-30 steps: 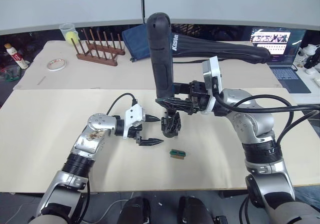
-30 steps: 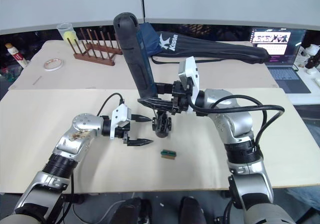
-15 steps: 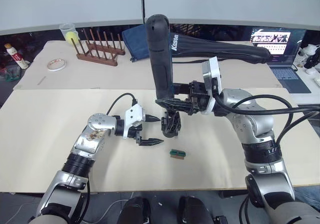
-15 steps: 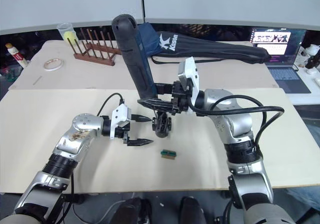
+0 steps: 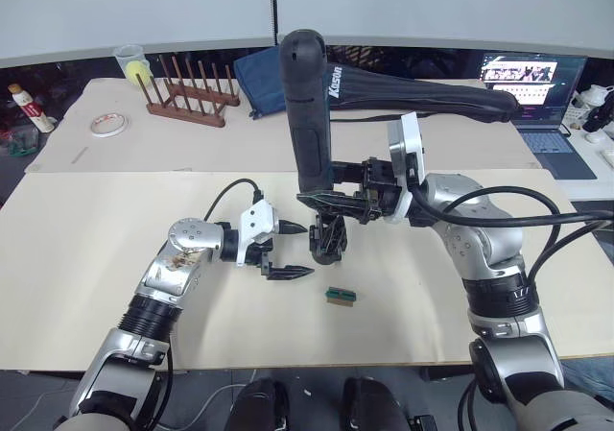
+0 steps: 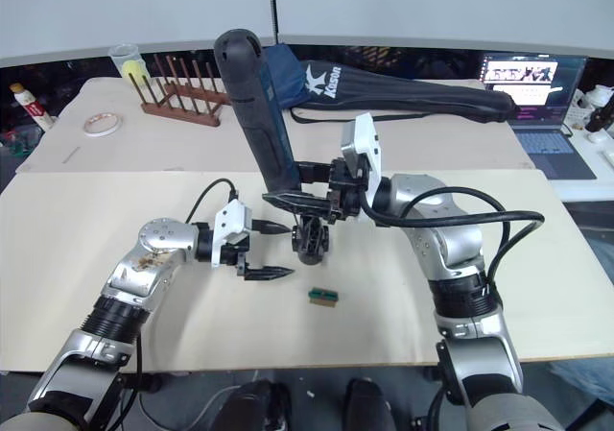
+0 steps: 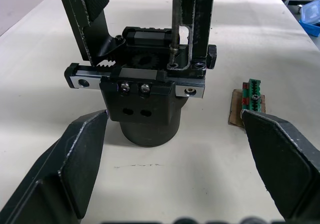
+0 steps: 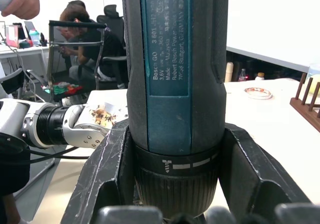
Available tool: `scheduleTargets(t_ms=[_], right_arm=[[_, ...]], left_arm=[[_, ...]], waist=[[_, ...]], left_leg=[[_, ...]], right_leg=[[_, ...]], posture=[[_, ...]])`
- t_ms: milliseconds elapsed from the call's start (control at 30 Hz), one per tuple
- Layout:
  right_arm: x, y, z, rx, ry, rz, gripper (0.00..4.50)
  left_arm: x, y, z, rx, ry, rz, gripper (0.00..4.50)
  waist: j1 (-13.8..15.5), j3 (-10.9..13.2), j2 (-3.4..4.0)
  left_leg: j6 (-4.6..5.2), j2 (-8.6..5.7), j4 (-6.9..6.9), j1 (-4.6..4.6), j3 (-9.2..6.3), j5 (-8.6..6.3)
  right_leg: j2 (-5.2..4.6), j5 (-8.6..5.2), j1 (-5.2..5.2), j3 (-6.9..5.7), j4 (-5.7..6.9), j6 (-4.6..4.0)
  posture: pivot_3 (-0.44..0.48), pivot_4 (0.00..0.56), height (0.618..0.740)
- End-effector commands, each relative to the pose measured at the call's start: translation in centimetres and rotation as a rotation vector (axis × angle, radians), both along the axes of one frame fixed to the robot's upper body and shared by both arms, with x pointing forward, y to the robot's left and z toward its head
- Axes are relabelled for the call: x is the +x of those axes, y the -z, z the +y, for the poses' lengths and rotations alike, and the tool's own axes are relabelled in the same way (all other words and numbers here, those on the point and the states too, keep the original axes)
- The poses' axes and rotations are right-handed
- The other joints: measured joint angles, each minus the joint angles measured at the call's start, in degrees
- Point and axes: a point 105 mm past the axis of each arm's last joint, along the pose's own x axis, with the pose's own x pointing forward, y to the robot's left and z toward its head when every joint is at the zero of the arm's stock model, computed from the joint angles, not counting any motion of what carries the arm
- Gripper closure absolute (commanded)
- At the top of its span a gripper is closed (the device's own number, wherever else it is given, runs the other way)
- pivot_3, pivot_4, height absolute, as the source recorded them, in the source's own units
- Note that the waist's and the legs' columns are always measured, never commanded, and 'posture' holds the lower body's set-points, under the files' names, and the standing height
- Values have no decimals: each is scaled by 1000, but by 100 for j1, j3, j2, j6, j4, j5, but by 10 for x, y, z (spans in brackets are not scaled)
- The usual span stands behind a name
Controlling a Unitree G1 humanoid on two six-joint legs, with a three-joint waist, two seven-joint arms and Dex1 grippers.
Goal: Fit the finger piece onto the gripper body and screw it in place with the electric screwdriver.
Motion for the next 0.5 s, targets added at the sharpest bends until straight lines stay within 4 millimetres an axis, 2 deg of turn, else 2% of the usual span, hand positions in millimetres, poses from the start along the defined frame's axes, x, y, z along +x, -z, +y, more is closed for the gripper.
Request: scheduleTargets(t_ms=[33, 500], right_arm=[[-12, -19, 3, 46, -39, -60, 2584], [-6, -9, -3, 6, -19, -79, 2584]], left_arm=[[2, -10, -2, -11, 9, -46, 0], [1, -11, -2, -14, 4, -48, 0]], waist=[[2, 0, 0], [0, 0, 0]], left_leg=[[0, 0, 0, 0, 0, 0], [0, 0, 0, 0, 0, 0]], right_leg=[[0, 0, 0, 0, 0, 0], [0, 0, 0, 0, 0, 0]], posture=[[0, 150, 740], [0, 150, 740]])
